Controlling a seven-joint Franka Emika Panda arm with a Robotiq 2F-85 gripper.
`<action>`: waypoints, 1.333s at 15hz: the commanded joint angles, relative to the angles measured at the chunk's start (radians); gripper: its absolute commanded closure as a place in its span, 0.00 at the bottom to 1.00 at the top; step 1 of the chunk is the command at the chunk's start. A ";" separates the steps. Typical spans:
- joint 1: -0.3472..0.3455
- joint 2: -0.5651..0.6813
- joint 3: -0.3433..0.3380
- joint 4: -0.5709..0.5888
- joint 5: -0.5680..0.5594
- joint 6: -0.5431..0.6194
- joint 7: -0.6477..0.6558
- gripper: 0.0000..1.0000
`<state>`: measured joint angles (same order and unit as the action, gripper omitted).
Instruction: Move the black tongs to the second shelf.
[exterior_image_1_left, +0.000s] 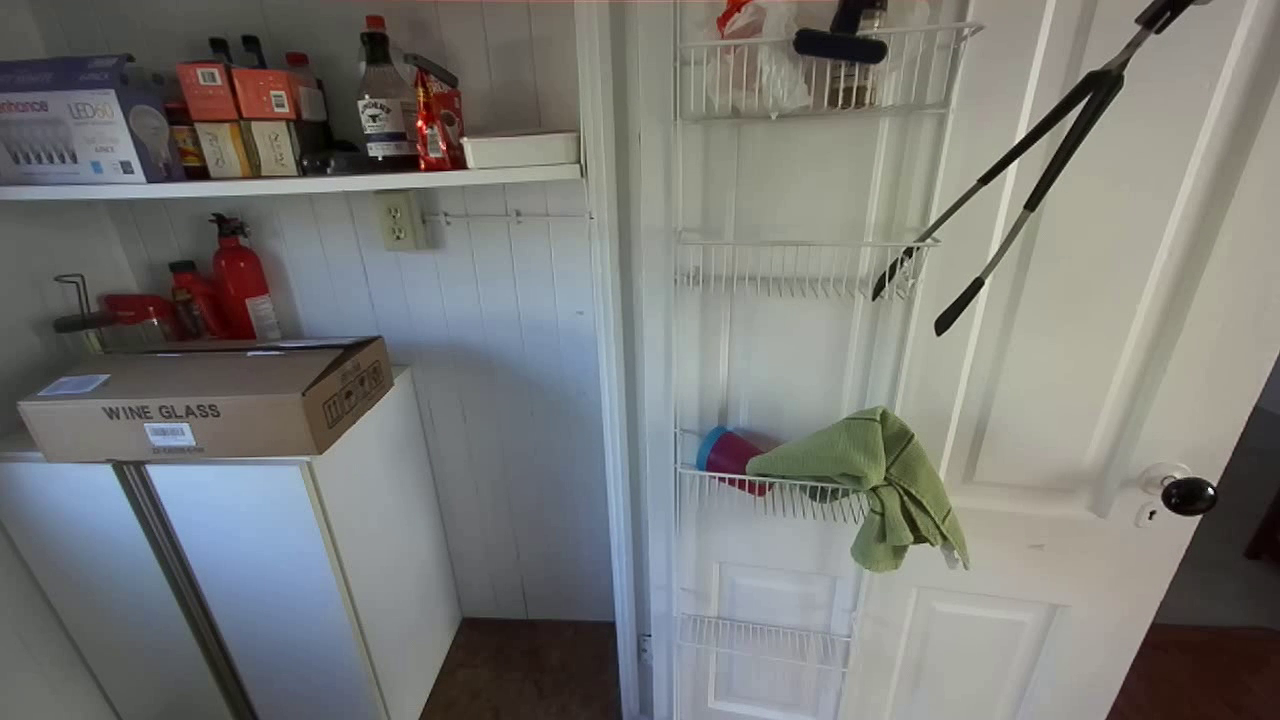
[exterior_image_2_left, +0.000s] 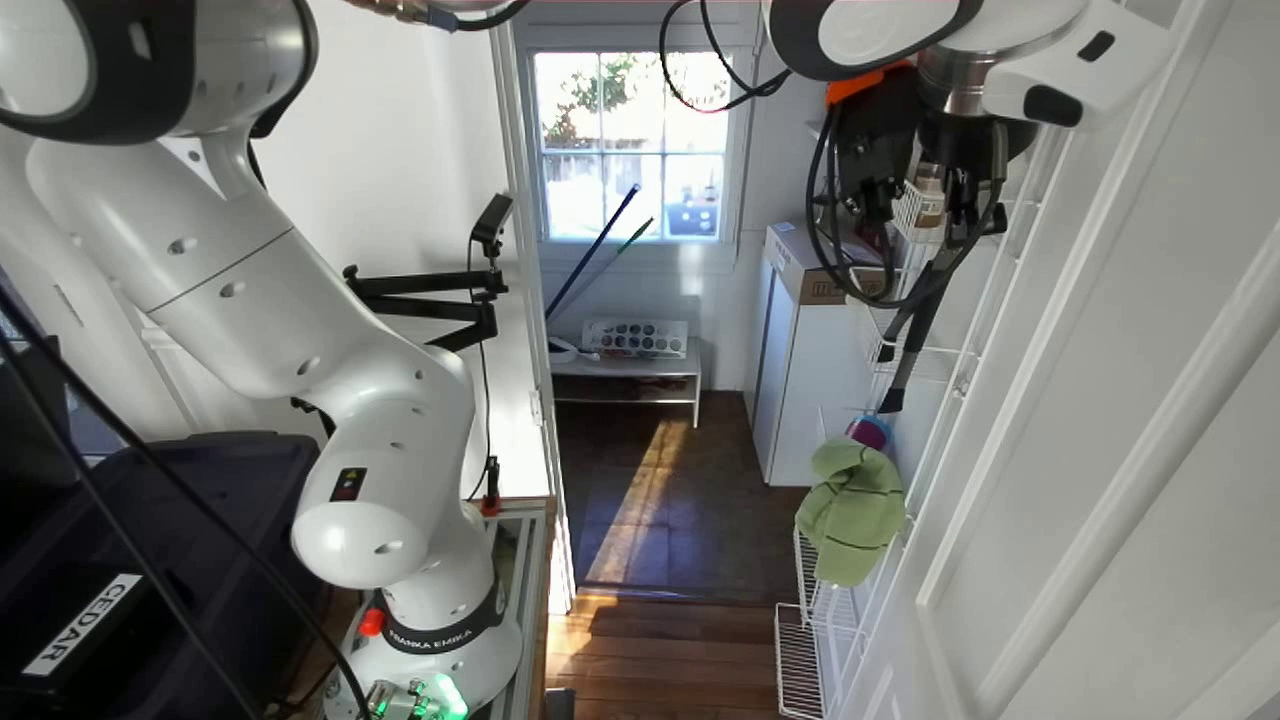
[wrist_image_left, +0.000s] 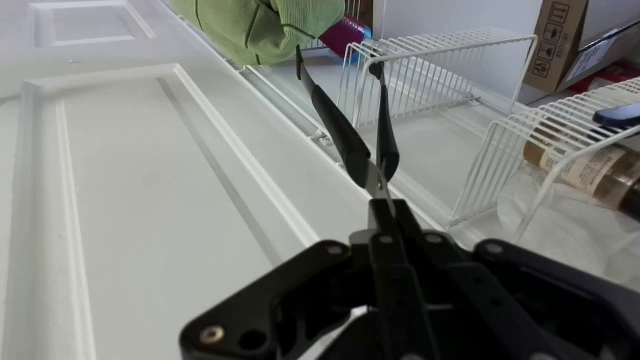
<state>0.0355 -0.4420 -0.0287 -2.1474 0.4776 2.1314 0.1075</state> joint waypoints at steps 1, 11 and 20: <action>0.014 -0.027 0.003 -0.037 0.029 0.028 -0.007 0.99; 0.036 -0.012 0.021 -0.080 0.058 0.103 0.006 0.99; 0.043 -0.010 0.018 -0.081 0.056 0.118 0.006 0.31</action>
<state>0.0713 -0.4382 -0.0073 -2.2219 0.5086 2.2321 0.1089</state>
